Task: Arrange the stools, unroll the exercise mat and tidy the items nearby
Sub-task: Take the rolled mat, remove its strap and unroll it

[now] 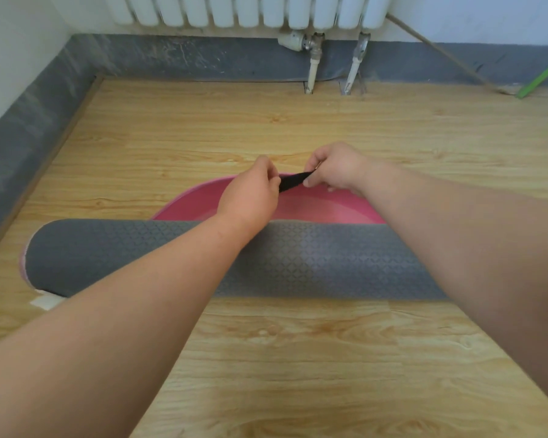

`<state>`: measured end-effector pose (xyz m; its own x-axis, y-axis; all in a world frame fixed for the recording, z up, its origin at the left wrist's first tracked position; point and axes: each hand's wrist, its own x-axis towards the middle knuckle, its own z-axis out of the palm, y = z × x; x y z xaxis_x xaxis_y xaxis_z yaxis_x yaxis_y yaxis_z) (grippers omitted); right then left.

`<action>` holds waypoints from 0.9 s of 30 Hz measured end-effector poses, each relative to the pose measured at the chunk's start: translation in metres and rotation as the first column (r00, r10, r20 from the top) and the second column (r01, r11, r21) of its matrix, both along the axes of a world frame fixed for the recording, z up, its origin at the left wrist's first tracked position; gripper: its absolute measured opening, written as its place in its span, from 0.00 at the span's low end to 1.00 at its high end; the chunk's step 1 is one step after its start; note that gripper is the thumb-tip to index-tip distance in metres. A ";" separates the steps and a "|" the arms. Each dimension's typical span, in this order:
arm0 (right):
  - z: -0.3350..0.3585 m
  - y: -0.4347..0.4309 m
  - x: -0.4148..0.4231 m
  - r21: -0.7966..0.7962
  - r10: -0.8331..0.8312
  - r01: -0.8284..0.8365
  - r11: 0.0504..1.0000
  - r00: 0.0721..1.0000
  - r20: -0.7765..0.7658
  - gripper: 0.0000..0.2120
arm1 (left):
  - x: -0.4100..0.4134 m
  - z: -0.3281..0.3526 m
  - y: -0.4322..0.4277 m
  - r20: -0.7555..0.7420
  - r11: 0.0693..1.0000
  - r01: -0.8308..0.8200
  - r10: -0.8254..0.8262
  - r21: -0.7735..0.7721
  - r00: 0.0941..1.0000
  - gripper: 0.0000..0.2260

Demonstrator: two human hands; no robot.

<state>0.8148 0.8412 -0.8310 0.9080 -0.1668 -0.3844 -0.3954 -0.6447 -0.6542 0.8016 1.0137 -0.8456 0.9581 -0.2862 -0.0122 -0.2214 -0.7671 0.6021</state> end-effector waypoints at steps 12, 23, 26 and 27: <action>-0.030 0.011 -0.009 -0.209 -0.089 0.122 0.970 0.983 0.159 0.05 | -0.007 -0.002 0.032 0.025 0.901 0.077 -0.096 0.426 0.995 0.11; 0.101 0.075 -0.088 -0.158 -0.021 0.014 0.987 0.999 -0.041 0.03 | -0.102 0.125 0.078 -0.241 0.917 -0.033 0.139 0.397 0.961 0.11; 0.161 0.090 -0.108 -0.132 0.000 -0.011 0.991 0.996 -0.088 0.05 | -0.132 0.184 0.095 -0.275 0.915 -0.081 0.202 0.394 0.940 0.06; 0.177 0.094 -0.116 -0.122 0.000 -0.013 0.992 0.994 -0.106 0.05 | -0.141 0.202 0.099 -0.288 0.914 -0.089 0.216 0.397 0.933 0.05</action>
<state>0.6987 0.9350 -0.6538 0.8646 -0.2125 -0.4553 -0.4534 -0.7204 -0.5248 0.6602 1.1126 -0.6441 0.9151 -0.0503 -0.4002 0.0718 -0.9560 0.2844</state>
